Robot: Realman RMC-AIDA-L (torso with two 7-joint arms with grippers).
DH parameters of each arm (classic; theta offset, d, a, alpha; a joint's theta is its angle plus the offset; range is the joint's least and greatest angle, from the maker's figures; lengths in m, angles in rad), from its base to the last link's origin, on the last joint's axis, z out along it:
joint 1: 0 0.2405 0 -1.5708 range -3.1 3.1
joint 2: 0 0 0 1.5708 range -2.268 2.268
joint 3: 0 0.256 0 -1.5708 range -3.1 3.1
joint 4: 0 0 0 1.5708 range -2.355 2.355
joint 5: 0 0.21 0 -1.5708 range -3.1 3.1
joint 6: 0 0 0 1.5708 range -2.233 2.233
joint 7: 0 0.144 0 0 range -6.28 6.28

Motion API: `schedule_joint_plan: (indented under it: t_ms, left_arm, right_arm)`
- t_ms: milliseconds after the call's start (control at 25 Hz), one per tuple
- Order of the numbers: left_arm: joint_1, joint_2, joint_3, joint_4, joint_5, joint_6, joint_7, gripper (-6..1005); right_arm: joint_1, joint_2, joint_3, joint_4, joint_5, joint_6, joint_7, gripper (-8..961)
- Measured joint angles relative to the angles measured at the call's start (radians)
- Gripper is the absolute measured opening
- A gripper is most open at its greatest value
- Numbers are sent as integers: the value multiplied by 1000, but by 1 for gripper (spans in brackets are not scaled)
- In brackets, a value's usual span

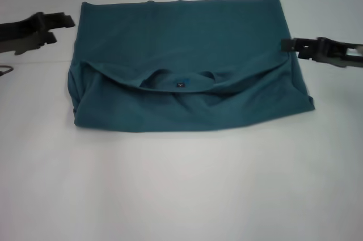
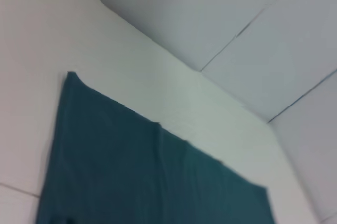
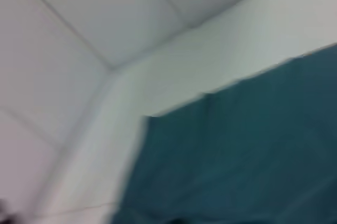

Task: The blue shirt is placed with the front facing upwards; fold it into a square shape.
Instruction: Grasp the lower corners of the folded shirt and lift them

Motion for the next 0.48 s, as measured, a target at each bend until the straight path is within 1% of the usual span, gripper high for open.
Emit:
schedule_joint_plan:
  t_ms: [120, 200, 240, 280, 360, 480]
  left_arm:
    - [35, 5, -34, -12, -60, 48, -8, 671]
    - [56, 3, -37, -27, -93, 57, -12, 671]
    - [66, 0, -39, -36, -107, 62, -14, 671]
    - [75, -4, -40, -48, -119, 65, -14, 671]
    - [91, -8, -39, -67, -131, 71, -9, 671]
    - [105, -12, -14, -81, -122, 85, 17, 672]
  right_arm:
    - [-71, 5, 48, 3, 141, -159, -84, 721]
    - [-115, 10, 72, 12, 221, -259, -141, 716]
    - [-145, 12, 93, 37, 272, -328, -188, 715]
    - [-145, 12, 93, 37, 272, -328, -188, 714]
    - [-166, 9, 114, 69, 298, -374, -214, 713]
    - [-185, 4, 121, 100, 293, -385, -225, 710]
